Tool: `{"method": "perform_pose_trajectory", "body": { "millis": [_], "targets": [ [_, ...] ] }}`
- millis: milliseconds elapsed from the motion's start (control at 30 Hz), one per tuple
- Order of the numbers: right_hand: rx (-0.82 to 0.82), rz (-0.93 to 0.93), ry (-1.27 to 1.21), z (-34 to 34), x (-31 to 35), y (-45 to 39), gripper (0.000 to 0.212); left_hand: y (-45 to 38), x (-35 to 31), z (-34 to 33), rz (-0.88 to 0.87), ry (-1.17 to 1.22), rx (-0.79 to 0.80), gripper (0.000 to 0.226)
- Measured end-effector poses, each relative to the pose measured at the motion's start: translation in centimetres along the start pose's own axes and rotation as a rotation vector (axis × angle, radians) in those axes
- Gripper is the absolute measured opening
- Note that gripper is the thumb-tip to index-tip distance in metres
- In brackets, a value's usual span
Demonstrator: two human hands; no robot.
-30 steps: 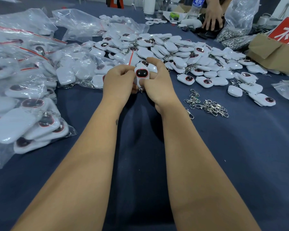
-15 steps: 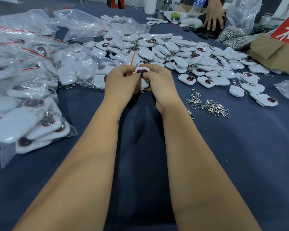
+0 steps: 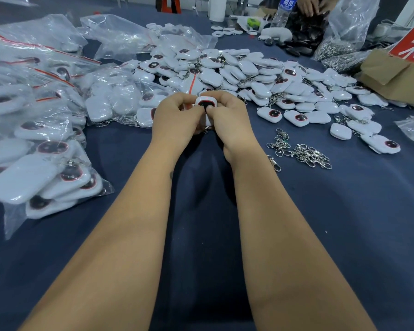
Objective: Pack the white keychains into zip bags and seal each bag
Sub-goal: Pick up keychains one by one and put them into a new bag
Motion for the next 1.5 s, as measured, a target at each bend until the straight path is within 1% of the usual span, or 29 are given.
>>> {"method": "perform_pose_trajectory", "body": {
  "millis": [200,400,567,733,867,900,967,1033,1100,1133,1200,1267,1333,1367,1433,1500],
  "targets": [
    [0.007,-0.006,0.014,0.1,0.0,0.0,0.035,-0.1,0.0,0.1,-0.015,-0.038,-0.012,0.014],
    [0.010,-0.021,-0.013,-0.1,-0.1,-0.1,0.026,0.1,-0.4,0.0,-0.044,-0.113,-0.027,0.017],
    [0.016,0.002,0.019,-0.1,0.1,0.1,0.023,0.2,-0.5,0.2,-0.031,-0.123,-0.048,0.017],
    [0.016,-0.018,-0.004,-0.1,0.2,0.2,0.027,0.4,-0.7,0.2,-0.066,-0.110,-0.037,0.017],
    [-0.056,0.000,0.005,0.1,0.1,0.2,0.023,0.7,-0.9,0.1,-0.096,-0.067,-0.033,0.019],
    [-0.096,0.020,0.014,0.2,0.2,0.3,0.021,0.7,-1.0,0.3,-0.100,-0.048,-0.057,0.022],
    [-0.172,0.074,0.030,0.6,0.4,0.3,0.017,0.7,-1.1,1.0,-0.128,-0.065,-0.168,0.035],
    [-0.216,0.104,-0.048,1.0,0.5,0.3,0.016,0.9,-1.1,2.0,-0.123,-0.115,-0.294,0.046],
    [-0.237,0.096,-0.208,1.4,0.5,0.2,0.012,0.7,-0.9,2.8,-0.070,-0.176,-0.365,0.044],
    [-0.222,0.086,-0.317,1.3,0.6,0.1,0.008,0.6,-0.8,2.9,-0.049,-0.212,-0.370,0.039],
    [-0.156,0.076,-0.507,0.9,0.8,0.1,0.013,0.4,-0.8,2.9,-0.044,-0.242,-0.354,0.028],
    [-0.087,0.086,-0.575,0.1,1.1,0.2,0.013,0.5,-1.1,2.6,-0.083,-0.194,-0.333,0.019],
    [-0.056,0.093,-0.506,-0.6,1.0,0.5,0.012,0.8,-1.6,2.3,-0.147,-0.119,-0.326,0.009],
    [-0.078,0.104,-0.392,-0.8,0.8,0.5,0.012,1.0,-1.9,2.3,-0.184,-0.097,-0.337,0.007],
    [-0.154,0.168,0.011,-0.8,0.7,0.5,0.013,1.3,-2.5,2.4,-0.254,-0.082,-0.362,0.009],
    [-0.148,0.263,0.415,-1.5,0.8,0.7,0.013,1.5,-2.9,2.2,-0.296,-0.076,-0.351,0.009]
  ]
}}
Point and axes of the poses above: each hand's wrist, its own y-axis away from the middle knuckle, its own z-axis out of the back of the hand, x = y × z, the point moved 5 cm from there along -y, towards the middle knuckle, and after that the axes turned 2 degrees about y, right-handed, at the moved point
